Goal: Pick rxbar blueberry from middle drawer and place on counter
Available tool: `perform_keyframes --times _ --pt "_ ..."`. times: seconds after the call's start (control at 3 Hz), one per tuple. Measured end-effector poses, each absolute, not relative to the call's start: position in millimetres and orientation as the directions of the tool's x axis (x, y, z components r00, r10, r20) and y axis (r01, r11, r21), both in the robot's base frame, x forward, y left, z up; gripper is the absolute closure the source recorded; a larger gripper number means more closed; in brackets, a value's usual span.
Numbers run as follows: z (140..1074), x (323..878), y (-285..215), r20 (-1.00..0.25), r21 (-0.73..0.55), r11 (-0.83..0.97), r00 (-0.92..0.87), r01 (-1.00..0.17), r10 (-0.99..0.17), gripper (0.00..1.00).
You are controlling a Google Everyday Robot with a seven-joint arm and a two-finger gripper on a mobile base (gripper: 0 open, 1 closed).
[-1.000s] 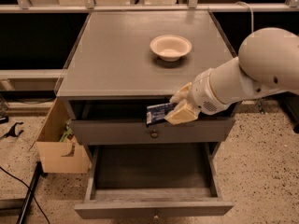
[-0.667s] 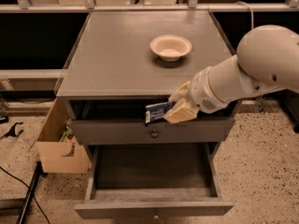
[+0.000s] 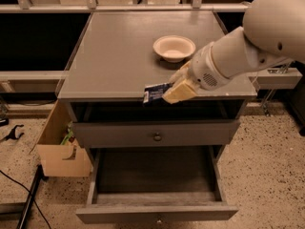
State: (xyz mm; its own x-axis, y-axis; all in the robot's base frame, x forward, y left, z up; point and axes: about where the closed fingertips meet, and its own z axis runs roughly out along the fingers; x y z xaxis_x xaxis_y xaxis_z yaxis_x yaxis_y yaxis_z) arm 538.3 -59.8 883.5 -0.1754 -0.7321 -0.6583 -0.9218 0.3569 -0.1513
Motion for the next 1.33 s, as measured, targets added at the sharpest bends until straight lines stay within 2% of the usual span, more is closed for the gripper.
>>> perform_keyframes --times 0.67,1.33 --pt "891.9 593.2 -36.3 -0.71 -0.162 0.392 -0.169 -0.905 -0.683 1.0" --pt "870.9 629.2 -18.2 -0.739 -0.12 0.424 -0.205 -0.898 -0.642 1.0"
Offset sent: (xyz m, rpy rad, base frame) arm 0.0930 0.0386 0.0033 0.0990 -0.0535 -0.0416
